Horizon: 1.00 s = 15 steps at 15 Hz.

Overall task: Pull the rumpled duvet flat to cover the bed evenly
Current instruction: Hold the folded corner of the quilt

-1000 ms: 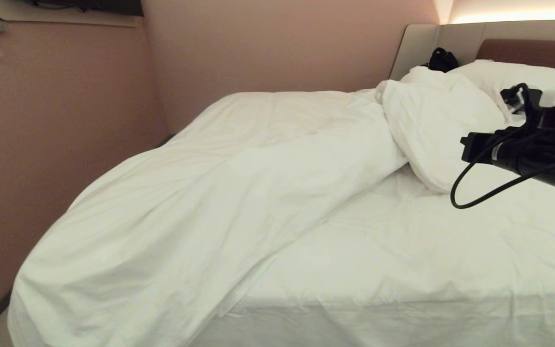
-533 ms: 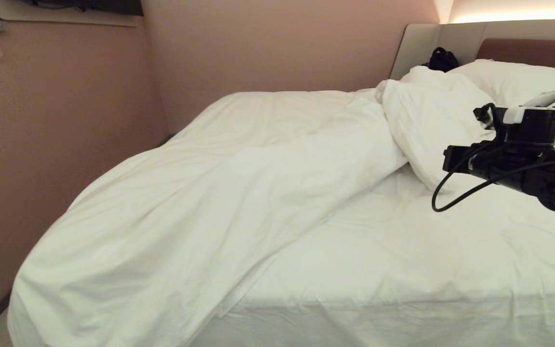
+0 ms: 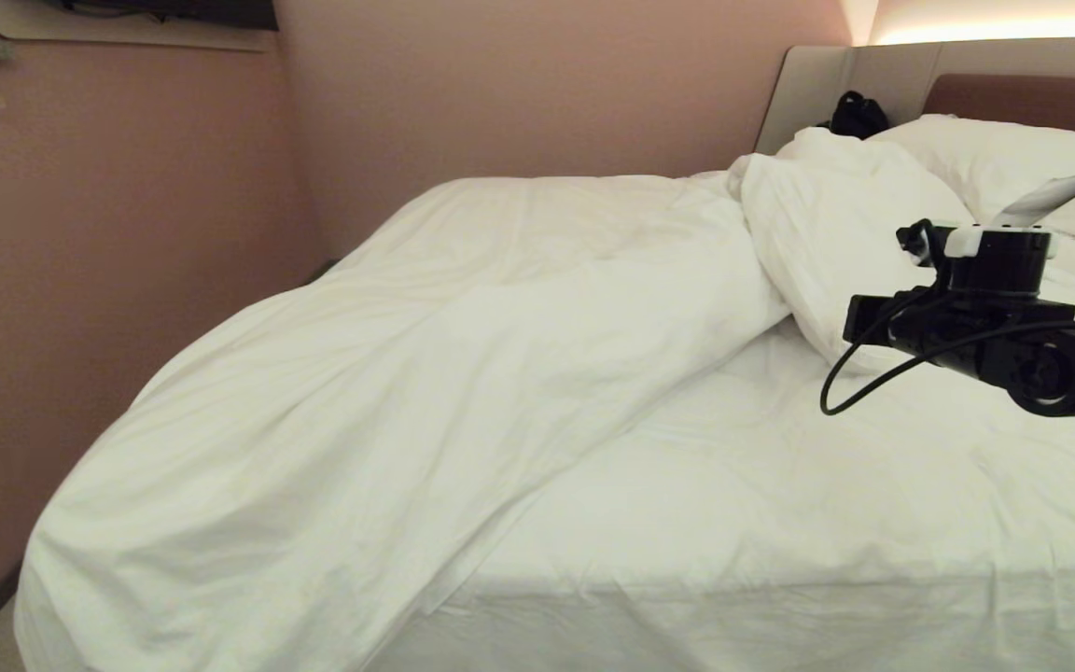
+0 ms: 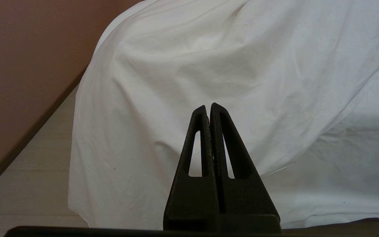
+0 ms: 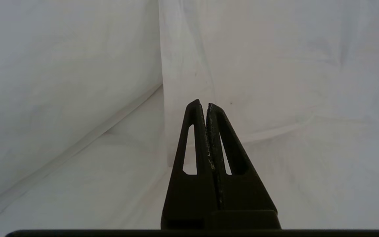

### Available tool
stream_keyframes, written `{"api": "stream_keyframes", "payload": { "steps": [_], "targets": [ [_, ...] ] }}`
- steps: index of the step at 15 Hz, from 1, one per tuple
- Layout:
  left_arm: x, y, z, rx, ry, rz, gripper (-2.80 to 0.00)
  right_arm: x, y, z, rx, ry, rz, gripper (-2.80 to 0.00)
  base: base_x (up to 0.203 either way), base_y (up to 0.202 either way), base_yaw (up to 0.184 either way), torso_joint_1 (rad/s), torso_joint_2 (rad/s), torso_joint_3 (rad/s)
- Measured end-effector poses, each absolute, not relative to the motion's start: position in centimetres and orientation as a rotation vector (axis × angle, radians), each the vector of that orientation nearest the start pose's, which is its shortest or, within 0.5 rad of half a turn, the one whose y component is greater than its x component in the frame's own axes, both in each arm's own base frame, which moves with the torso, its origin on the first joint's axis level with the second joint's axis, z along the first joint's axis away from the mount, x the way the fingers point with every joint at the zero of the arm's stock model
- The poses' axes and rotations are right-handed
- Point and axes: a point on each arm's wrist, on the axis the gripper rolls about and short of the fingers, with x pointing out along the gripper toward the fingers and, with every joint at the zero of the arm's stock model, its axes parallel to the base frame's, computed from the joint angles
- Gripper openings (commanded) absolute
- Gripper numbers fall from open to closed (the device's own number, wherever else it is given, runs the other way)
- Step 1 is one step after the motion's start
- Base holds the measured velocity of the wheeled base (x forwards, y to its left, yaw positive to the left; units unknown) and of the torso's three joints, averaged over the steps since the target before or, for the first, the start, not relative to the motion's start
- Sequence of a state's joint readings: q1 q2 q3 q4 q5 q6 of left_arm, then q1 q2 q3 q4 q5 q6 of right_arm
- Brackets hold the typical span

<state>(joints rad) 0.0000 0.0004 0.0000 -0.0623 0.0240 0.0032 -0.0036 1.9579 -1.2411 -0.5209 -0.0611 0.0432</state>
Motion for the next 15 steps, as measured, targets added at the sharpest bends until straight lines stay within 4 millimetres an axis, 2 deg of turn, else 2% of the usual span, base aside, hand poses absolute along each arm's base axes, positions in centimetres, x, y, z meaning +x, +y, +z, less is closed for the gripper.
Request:
{"api": "stream_keyframes", "payload": {
  "steps": [7,8,15],
  "targets": [
    [-2.3,0.1,8.2,0.002,-0.061,0.024,-2.80,40.0,-0.2,19.4,0.033,0.206,-0.100,-2.80,0.000,0.000,0.000,0.000,0.00,0.000],
    [-2.3,0.1,8.2,0.003,-0.062,0.024,-2.80,40.0,-0.2,19.3,0.034,0.209,-0.099,0.00,0.000,0.000,0.000,0.000,0.00,0.000],
    [-2.3,0.1,8.2,0.002,-0.062,0.025,-2.80,39.9,1.0,19.1,0.024,0.215,-0.091,0.00,0.000,0.000,0.000,0.000,0.00,0.000]
  ]
}}
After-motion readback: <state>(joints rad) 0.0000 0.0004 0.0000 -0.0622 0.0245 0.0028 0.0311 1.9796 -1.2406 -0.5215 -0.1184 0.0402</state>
